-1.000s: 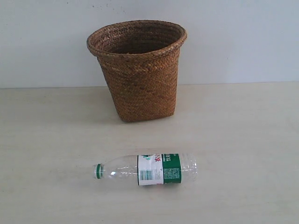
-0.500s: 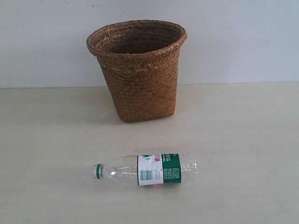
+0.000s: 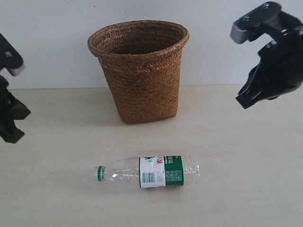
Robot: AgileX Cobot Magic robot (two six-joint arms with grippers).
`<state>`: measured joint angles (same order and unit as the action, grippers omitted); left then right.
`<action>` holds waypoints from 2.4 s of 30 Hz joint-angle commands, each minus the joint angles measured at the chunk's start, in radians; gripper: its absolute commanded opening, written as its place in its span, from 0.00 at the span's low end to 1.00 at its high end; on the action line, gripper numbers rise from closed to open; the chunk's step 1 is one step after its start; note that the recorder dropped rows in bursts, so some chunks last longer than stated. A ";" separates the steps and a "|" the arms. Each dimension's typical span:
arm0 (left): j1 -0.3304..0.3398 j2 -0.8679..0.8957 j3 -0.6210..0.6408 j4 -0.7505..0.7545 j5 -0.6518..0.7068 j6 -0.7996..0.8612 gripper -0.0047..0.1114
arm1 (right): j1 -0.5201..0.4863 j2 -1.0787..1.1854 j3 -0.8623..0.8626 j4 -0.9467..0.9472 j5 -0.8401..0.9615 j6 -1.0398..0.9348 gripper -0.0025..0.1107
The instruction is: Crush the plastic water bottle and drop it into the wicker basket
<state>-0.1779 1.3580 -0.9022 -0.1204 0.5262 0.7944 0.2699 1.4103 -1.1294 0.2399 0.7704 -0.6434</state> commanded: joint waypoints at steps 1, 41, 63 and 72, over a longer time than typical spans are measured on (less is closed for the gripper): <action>-0.100 0.055 -0.009 -0.101 0.057 0.263 0.08 | 0.009 0.073 -0.039 0.235 0.110 -0.213 0.02; -0.265 0.523 -0.152 -0.256 0.045 0.706 0.63 | 0.009 0.218 -0.039 0.395 0.129 -0.305 0.02; -0.265 0.573 -0.161 -0.256 -0.004 0.721 0.35 | 0.009 0.263 -0.039 0.449 0.131 -0.307 0.02; -0.265 0.584 -0.161 -0.256 -0.006 0.732 0.08 | 0.019 0.317 -0.039 0.549 0.127 -0.315 0.02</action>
<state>-0.4374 1.9401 -1.0572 -0.3746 0.5272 1.5209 0.2793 1.7210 -1.1632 0.7295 0.9008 -0.9417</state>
